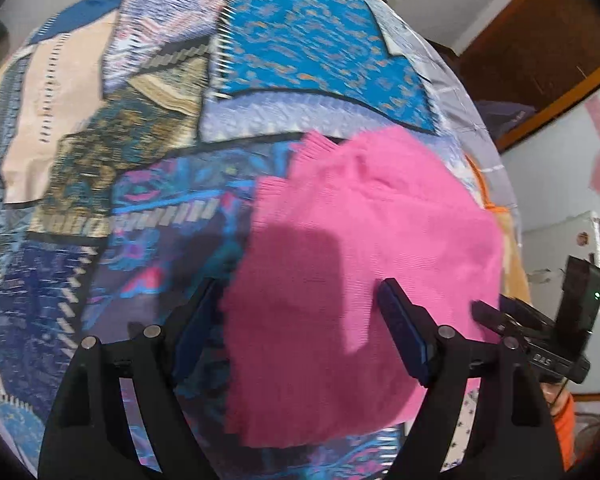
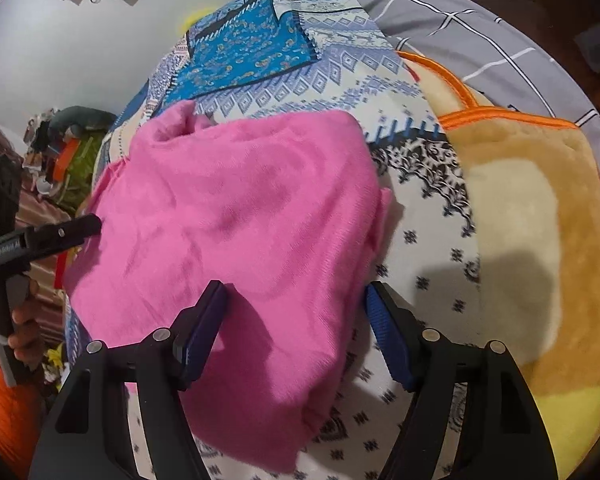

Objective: Fold small clothes
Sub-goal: 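Grasp the cardigan edge with both tools and fold it over the bundle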

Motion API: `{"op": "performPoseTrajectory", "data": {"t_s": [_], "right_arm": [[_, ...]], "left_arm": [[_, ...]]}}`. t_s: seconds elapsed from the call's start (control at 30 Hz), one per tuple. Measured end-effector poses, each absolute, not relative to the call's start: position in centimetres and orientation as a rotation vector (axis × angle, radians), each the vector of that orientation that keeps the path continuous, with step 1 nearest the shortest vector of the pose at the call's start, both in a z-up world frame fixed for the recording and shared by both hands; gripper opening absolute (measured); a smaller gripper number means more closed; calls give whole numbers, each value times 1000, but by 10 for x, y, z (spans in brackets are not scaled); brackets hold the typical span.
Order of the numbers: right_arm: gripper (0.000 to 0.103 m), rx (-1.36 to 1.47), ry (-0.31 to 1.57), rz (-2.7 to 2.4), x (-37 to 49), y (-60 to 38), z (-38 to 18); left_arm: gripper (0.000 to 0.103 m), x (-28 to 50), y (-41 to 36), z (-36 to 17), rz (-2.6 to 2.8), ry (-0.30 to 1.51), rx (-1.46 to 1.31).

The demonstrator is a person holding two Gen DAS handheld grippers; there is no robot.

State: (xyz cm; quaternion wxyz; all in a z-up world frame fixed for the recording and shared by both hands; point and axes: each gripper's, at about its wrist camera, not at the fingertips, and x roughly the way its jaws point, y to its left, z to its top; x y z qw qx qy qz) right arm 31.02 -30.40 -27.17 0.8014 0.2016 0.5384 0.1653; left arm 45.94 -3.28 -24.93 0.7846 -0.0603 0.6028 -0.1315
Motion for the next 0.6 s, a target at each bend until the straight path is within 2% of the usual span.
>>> {"op": "performPoseTrajectory", "data": {"t_s": [0.07,0.13,0.17,0.23,0.27,0.3,0.33,0.6], "right_arm": [[56,440,1144,363,311,-302,-272],[41,452,1140,376,311,-300,-272],[37,458,1141,383,311,-298,-272],[20,469,1143,397,313,-294,-271],[18,476,1144,406,314,-292,-270],[17,474,1145,410,313,-289,-268],[16,448,1137,408,313,-286,-264],[14,343,1026,455,297,-270,-209]], "left_arm": [[80,461,-40,-252,-277,1302,-117],[77,460,-47,-253,-291,1290,-112],[71,458,-49,-252,-299,1281,-114],[50,456,-53,-252,-317,1270,-137],[44,455,-55,-252,-331,1275,-148],[30,454,-57,-252,-341,1280,-153],[22,453,-58,-253,-348,1290,-158],[16,427,-44,-220,-340,1222,-161]]}}
